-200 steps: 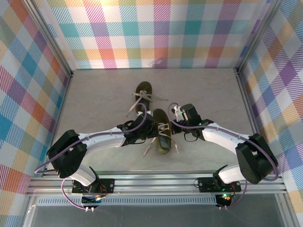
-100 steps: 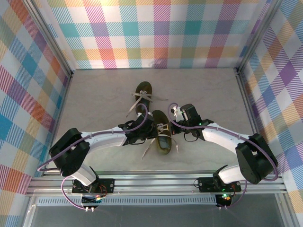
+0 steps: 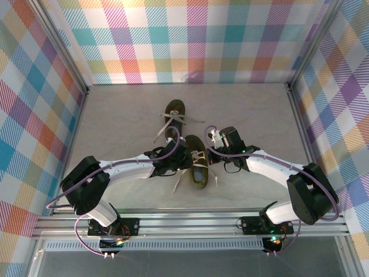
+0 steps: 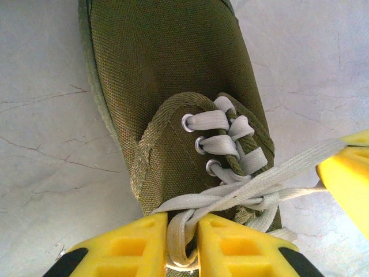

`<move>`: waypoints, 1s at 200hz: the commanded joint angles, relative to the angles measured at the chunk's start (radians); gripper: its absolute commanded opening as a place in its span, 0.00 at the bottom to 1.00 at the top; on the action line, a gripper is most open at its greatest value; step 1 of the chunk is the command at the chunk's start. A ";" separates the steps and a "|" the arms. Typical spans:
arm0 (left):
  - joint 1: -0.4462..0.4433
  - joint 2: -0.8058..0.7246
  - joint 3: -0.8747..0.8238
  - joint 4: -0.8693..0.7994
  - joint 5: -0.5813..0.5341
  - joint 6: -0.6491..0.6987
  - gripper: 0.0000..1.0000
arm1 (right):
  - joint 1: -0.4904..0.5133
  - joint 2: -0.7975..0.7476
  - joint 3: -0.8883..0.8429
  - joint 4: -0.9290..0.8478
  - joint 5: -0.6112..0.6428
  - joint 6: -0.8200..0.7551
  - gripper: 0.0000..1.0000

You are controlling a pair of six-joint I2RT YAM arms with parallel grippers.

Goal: Tie the shoes

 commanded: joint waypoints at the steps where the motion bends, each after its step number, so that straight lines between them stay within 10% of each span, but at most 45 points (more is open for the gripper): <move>1: 0.015 -0.003 0.029 -0.019 -0.019 -0.009 0.18 | -0.002 -0.014 0.011 0.010 -0.008 -0.012 0.00; 200: 0.103 -0.132 -0.159 0.152 -0.014 -0.007 0.00 | -0.002 -0.024 0.025 -0.095 0.203 0.014 0.00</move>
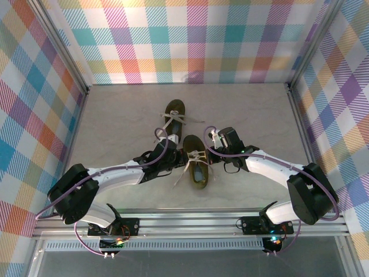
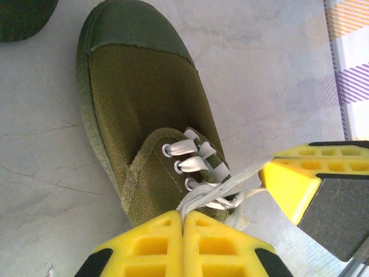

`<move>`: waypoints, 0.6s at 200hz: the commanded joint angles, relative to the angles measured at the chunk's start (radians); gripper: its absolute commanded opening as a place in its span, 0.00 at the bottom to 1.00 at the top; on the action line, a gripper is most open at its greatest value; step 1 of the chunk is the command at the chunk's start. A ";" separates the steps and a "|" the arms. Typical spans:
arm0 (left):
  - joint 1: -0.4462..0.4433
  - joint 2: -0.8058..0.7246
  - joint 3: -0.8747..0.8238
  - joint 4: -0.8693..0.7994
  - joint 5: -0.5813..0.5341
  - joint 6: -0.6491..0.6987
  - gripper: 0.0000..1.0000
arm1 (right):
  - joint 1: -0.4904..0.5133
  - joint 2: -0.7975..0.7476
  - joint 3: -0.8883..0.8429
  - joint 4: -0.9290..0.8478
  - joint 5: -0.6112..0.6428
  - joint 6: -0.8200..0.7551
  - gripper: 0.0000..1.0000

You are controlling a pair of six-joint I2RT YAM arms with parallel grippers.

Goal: Tie the shoes

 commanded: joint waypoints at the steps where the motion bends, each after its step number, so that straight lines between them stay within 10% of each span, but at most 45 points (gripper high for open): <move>1: 0.048 -0.004 0.000 -0.082 -0.049 0.019 0.00 | -0.015 -0.024 0.018 -0.068 0.109 0.009 0.00; 120: 0.134 -0.031 0.013 -0.207 -0.065 0.129 0.00 | -0.015 -0.053 0.004 -0.043 0.020 -0.080 0.00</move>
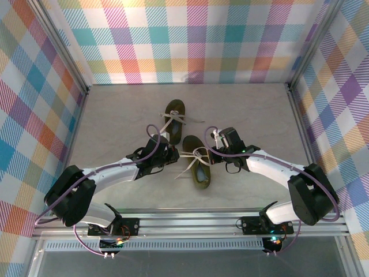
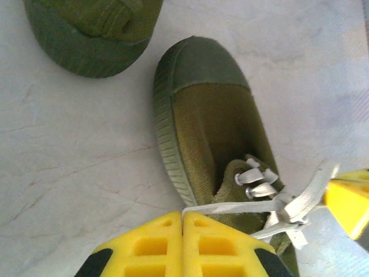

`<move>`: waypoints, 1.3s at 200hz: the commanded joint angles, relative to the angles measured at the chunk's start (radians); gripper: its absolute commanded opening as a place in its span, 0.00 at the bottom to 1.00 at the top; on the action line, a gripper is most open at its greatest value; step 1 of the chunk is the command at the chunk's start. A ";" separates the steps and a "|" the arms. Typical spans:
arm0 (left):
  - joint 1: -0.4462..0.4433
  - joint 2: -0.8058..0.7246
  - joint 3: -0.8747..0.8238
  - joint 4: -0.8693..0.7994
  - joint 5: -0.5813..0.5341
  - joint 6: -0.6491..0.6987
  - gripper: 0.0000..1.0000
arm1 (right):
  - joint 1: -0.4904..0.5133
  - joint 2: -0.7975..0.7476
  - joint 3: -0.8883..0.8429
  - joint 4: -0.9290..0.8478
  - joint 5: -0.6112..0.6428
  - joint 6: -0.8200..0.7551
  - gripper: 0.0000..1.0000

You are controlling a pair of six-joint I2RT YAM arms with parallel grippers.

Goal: Tie the shoes

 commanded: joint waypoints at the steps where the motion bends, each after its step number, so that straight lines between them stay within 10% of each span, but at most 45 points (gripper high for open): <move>1: 0.021 -0.002 0.030 -0.124 -0.092 0.044 0.00 | -0.007 -0.041 0.004 -0.010 -0.030 -0.063 0.00; 260: 0.159 -0.049 -0.013 -0.294 -0.178 0.097 0.00 | 0.034 0.075 0.140 -0.329 0.411 -0.109 0.00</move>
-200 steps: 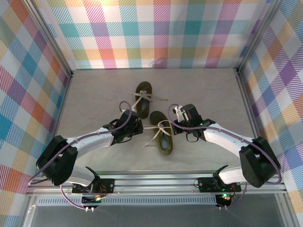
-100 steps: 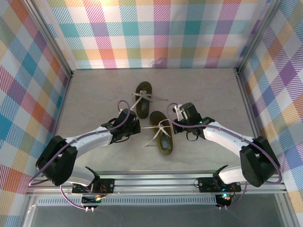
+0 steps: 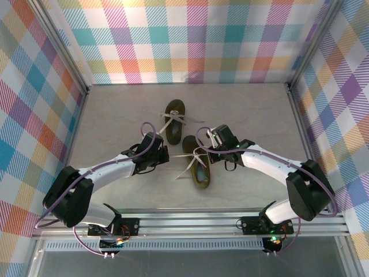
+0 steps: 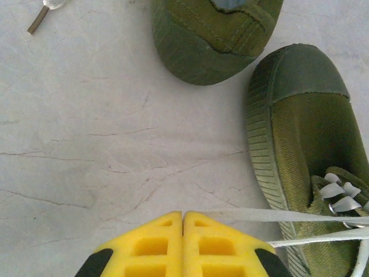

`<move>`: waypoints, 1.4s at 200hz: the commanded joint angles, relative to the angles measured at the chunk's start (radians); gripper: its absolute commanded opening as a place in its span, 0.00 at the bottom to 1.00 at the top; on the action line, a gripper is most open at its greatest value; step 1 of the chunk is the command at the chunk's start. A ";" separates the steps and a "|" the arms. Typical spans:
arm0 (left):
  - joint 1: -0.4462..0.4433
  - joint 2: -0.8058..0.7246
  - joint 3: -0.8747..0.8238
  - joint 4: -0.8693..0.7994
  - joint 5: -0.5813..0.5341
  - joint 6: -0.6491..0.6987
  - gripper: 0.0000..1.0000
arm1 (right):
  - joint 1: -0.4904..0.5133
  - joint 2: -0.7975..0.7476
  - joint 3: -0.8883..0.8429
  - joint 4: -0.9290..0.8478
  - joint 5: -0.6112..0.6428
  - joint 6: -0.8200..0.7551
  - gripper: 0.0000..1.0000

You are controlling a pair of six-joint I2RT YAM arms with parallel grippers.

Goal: Tie the shoes

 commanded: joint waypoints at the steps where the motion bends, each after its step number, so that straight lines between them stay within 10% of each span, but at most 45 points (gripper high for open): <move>1: 0.066 -0.037 -0.042 -0.098 -0.119 0.004 0.00 | -0.023 0.016 0.010 -0.136 0.200 0.011 0.00; 112: 0.073 -0.099 -0.093 0.070 0.033 0.035 0.00 | -0.026 -0.055 -0.058 0.037 -0.026 0.011 0.00; 149: 0.049 -0.165 -0.097 0.091 0.041 0.085 0.40 | -0.026 -0.114 -0.094 0.113 -0.108 0.008 0.00; 233: -0.114 -0.056 -0.007 0.130 -0.011 0.137 0.56 | -0.030 -0.235 -0.093 -0.106 0.242 0.263 0.44; 280: -0.208 -0.011 0.017 0.175 -0.018 0.185 0.56 | -0.027 -0.425 -0.237 0.027 -0.231 0.310 0.43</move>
